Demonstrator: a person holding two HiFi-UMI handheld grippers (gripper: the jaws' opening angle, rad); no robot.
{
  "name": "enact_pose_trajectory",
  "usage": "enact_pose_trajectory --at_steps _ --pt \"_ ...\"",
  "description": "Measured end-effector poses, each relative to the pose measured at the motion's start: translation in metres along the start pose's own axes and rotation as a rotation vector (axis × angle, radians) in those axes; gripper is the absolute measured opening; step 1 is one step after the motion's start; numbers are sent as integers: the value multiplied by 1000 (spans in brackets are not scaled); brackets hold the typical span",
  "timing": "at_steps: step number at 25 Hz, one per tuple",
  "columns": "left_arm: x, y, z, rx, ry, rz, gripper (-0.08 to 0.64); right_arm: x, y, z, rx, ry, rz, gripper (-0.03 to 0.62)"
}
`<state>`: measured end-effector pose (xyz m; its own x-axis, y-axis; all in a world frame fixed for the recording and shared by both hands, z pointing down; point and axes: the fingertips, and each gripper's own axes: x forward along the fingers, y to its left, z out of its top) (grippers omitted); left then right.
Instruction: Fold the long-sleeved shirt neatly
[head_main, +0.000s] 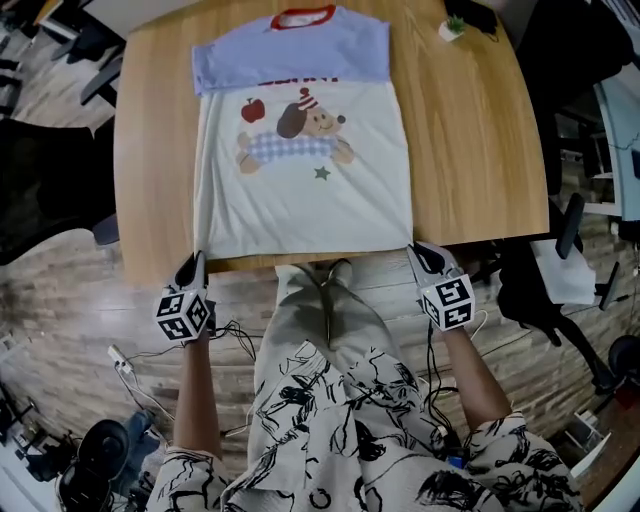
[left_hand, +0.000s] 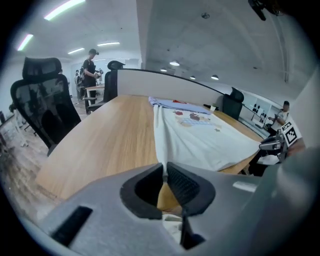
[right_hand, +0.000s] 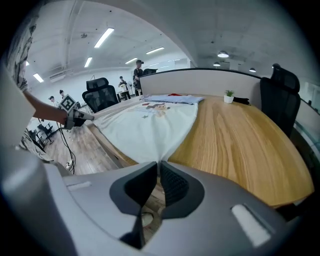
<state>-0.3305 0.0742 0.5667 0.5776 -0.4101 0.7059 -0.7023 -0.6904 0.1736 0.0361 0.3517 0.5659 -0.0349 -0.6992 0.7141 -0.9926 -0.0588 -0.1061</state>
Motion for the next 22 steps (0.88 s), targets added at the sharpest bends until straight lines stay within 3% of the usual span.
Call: enact_pose_trajectory --at_steps 6,12,16,22 --pt "-34 -41 -28 -61 6 1 32 -30 -21 -8 4 7 -56 32" --pt "-41 -47 -18 -62 -31 14 32 -34 -24 4 23 -33 -45 31" --pt "-56 -51 18 -28 -98 24 32 -48 -25 41 89 -126 -8 29" --pt "-76 -59 109 2 -207 13 32 -68 -47 125 134 -259 47 28"
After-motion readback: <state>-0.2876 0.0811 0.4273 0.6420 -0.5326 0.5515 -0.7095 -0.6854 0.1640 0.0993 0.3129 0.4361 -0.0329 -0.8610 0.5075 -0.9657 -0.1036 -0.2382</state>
